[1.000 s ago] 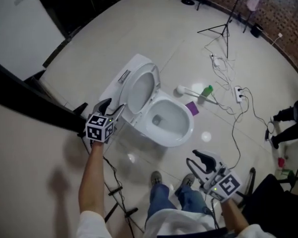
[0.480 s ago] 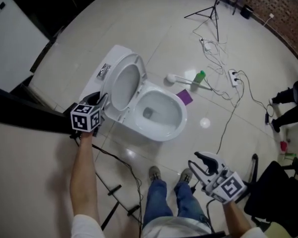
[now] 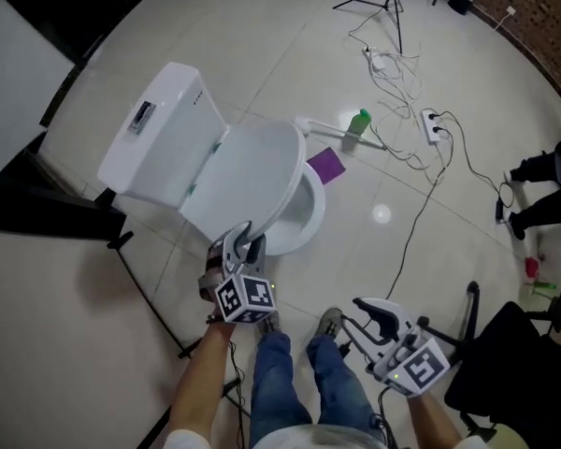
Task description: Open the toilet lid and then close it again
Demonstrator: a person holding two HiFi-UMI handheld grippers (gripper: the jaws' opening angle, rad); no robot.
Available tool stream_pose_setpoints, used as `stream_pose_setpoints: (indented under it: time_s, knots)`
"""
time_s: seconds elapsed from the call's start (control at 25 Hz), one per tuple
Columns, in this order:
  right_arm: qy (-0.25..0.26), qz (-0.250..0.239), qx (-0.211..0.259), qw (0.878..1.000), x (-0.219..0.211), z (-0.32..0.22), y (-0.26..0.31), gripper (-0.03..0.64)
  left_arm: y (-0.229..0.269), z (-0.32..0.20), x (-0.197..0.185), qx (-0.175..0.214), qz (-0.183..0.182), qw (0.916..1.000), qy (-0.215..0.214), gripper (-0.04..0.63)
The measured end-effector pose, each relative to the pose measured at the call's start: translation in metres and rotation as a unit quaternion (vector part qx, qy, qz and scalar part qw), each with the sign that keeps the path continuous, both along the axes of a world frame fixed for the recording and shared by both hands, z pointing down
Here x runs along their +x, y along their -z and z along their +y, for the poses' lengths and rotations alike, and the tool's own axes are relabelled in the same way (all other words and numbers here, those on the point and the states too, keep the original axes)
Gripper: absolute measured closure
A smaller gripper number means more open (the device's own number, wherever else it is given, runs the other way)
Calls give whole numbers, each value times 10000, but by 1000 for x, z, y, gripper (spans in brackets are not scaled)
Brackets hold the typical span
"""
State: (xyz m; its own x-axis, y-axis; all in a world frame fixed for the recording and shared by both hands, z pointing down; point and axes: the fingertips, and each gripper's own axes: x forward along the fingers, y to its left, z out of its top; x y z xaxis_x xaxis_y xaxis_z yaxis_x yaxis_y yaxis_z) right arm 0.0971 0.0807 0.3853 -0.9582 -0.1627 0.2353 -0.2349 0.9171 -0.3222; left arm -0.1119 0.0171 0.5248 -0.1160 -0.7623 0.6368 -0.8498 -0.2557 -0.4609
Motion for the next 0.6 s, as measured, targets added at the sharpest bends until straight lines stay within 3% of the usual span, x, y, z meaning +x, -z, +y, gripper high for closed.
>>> stream_pose_setpoints:
  time_s: [0.12,0.24,0.44,0.6]
  knots:
    - [-7,224,-260,9994,32,3,-42,488,-63,5,46,-110,-497,9984,-234,458]
    - [-139,362,-518,9979,62,2,-88,488,-122,6,77,-196,-692,9967,-371,437]
    - [-269,449,-825,9952,91,0,-142,488,-195,-3,109,-472,-29,9977,-489,386]
    - [-281,543,-958,9935,95,0,-174,488,-232,-13,128,-792,582,9935,-582,336]
